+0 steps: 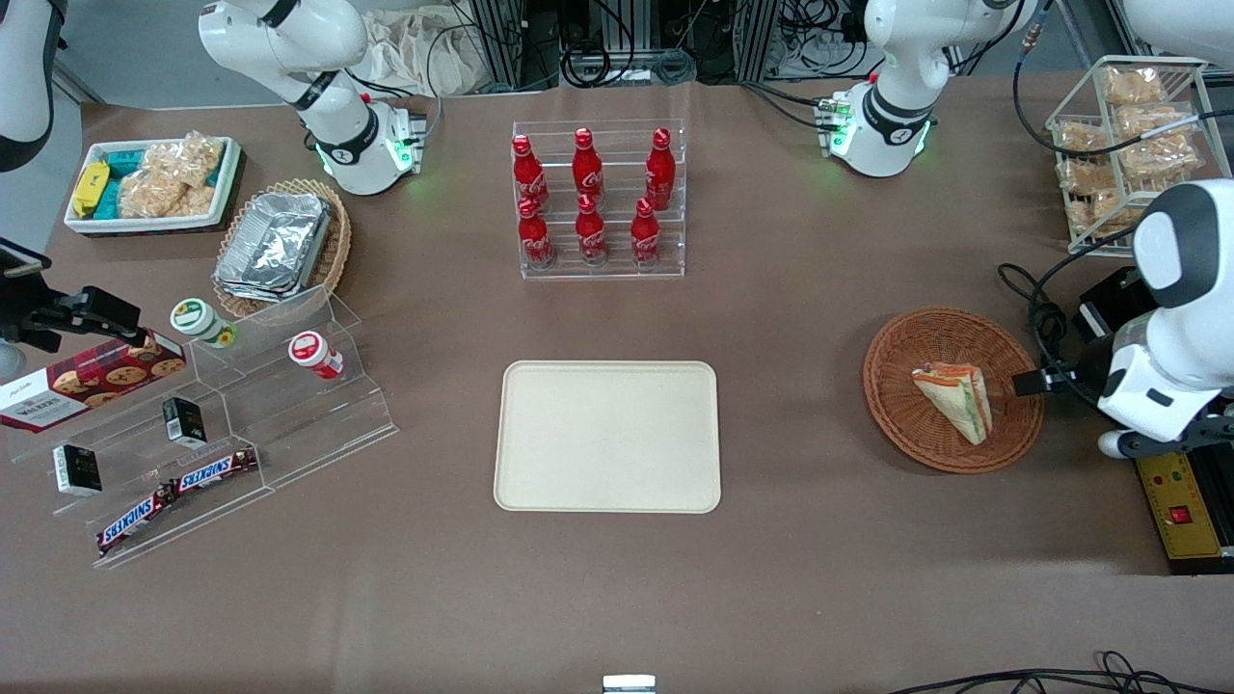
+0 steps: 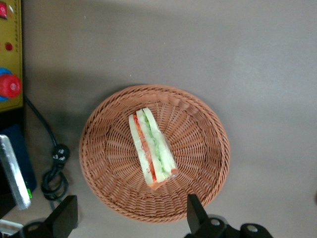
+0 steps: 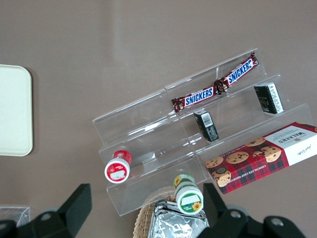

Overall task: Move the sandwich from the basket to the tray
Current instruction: 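Move the left gripper down over the wrapped sandwich in the wicker basket, then close the left gripper on the sandwich's upright edge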

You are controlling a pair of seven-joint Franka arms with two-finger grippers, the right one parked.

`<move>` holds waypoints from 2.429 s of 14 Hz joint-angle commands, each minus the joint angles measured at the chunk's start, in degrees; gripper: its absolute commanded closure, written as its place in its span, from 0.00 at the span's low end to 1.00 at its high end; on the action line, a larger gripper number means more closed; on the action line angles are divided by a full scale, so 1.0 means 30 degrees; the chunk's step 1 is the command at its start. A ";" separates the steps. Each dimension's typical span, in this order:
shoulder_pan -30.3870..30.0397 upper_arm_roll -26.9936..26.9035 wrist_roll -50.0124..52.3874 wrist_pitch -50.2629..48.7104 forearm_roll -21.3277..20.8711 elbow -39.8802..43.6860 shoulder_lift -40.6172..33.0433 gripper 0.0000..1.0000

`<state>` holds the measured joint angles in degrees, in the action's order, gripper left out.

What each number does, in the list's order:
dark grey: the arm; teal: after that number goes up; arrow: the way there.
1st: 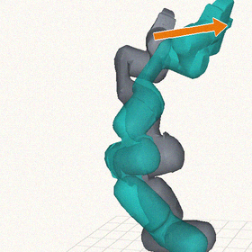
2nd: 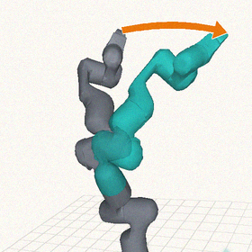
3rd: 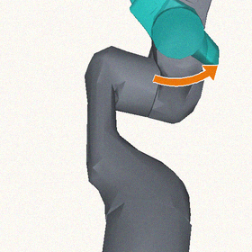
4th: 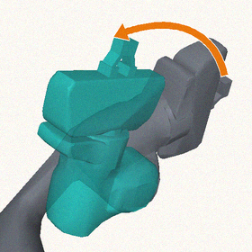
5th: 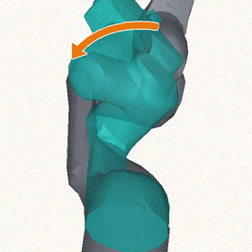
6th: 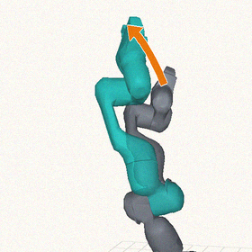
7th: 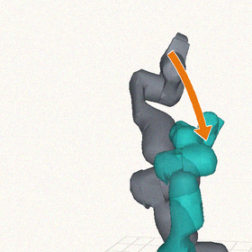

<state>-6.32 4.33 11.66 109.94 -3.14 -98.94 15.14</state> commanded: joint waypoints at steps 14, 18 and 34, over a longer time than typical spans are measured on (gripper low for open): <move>0.0114 0.0139 0.6835 0.9817 -0.0126 -0.6892 0.1222 0.02; -0.0209 0.0109 0.6835 1.0051 -0.0156 -0.7508 0.1280 0.07; 0.0173 0.0110 0.7333 0.8324 -0.1119 -0.6012 0.1252 0.02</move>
<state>-5.92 5.04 32.35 135.83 -4.66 -115.90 19.47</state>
